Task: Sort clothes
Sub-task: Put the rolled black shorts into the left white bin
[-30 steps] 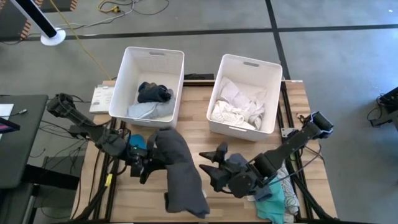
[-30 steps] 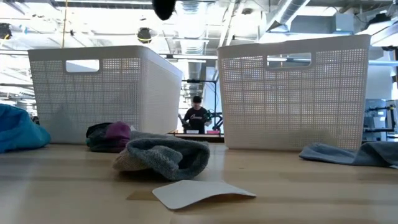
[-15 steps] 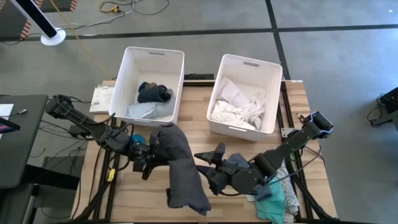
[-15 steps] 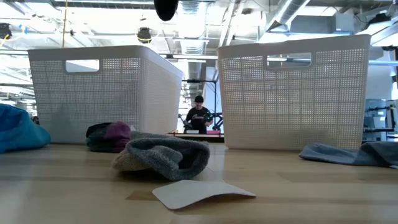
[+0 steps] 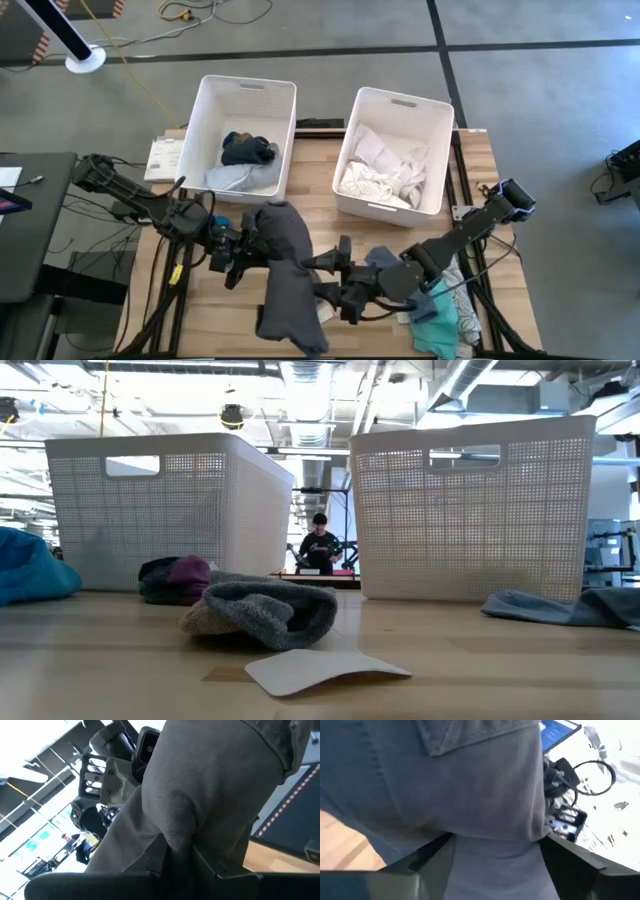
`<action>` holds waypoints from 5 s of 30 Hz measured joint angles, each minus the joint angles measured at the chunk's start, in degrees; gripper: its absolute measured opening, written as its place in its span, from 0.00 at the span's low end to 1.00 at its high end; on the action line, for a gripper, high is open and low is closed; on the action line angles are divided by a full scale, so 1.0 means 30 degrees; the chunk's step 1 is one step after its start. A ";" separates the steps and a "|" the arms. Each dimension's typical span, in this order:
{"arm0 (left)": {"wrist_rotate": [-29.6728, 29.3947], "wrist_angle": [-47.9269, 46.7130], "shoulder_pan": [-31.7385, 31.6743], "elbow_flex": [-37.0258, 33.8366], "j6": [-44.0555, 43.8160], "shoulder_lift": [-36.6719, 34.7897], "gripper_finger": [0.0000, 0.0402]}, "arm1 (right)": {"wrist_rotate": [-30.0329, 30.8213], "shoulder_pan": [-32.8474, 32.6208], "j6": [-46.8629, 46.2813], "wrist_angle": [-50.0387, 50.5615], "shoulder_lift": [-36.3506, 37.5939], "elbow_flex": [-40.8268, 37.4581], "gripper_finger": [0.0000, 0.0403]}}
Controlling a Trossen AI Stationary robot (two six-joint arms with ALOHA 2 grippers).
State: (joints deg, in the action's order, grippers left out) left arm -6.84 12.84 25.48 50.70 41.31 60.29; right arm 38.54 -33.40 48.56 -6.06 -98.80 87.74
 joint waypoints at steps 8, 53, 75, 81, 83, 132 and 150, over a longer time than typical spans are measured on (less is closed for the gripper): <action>0.1097 0.0510 -0.0738 0.0000 -0.0753 -0.0005 0.11 | -0.2385 0.0958 -0.0012 -0.0930 0.0007 0.0000 0.97; 0.1727 -0.0299 -0.2086 0.0044 -0.4179 0.0881 0.39 | -0.5821 0.2916 0.1255 -0.5339 -0.2237 0.0197 0.31; -0.2539 -1.0338 -0.0962 -0.0007 -0.6896 -0.4580 0.49 | -0.2327 0.1192 0.3337 -0.4618 -0.0530 0.0270 0.31; -0.3702 -1.1707 -0.0313 -0.0007 -0.7522 -0.5690 0.49 | -0.2329 0.1547 0.3475 -0.4454 0.0013 0.0262 0.31; -0.3743 -1.1482 -0.0123 -0.0007 -0.7558 -0.5964 0.49 | -0.2324 0.1937 0.3494 -0.4497 0.0191 0.0262 0.31; -0.1797 -1.3659 0.0770 -0.2994 -1.3534 -0.1647 0.49 | -1.6573 1.5705 -0.8560 -1.4359 -0.5199 0.1914 0.31; -0.0311 -1.2583 0.1542 -0.3016 -1.3846 -0.1639 0.49 | -1.7065 1.6262 -1.0891 -1.5415 -1.0638 0.6455 0.31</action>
State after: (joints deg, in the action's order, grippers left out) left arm -7.77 -24.91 30.11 41.65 -0.23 55.37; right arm -12.66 15.39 15.88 -52.30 -130.72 107.11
